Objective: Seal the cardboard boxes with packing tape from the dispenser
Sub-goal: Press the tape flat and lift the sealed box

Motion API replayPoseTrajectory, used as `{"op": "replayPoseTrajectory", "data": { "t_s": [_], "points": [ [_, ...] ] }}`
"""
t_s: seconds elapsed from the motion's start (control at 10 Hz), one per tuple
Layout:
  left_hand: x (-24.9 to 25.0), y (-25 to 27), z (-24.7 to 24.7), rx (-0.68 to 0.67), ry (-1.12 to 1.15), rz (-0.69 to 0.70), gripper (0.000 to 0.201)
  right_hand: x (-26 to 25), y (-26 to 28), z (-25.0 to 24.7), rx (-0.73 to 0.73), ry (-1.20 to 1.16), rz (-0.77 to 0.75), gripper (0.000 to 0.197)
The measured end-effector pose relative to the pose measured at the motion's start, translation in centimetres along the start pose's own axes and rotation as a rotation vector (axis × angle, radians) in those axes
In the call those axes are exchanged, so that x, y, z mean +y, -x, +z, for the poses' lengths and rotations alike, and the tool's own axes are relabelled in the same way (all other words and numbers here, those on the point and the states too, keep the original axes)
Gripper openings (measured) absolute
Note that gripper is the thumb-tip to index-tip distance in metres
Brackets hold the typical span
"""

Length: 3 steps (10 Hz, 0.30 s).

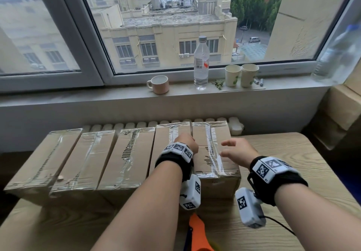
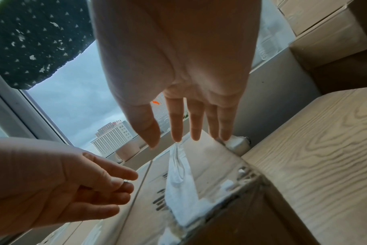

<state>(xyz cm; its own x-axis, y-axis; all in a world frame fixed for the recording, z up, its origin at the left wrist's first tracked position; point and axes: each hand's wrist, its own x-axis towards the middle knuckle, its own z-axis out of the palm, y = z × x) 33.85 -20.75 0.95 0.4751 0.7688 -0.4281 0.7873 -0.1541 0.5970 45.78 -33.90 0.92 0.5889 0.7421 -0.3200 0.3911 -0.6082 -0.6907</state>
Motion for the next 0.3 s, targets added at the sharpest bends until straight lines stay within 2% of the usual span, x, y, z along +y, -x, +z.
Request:
{"op": "replayPoseTrajectory", "data": {
  "t_s": [0.1, 0.2, 0.3],
  "points": [
    [0.0, 1.3, -1.1, -0.002, -0.005, 0.002, 0.015, -1.3, 1.0, -0.2, 0.006, 0.014, -0.018, 0.045],
    [-0.5, 2.3, -2.0, -0.005, -0.017, 0.034, 0.031, -2.2, 1.8, 0.0, 0.014, 0.018, -0.044, 0.045],
    [-0.9, 3.8, -3.4, -0.039, -0.026, 0.066, 0.012, -3.5, 3.2, 0.2, 0.037, 0.025, -0.072, 0.043]
  ]
}}
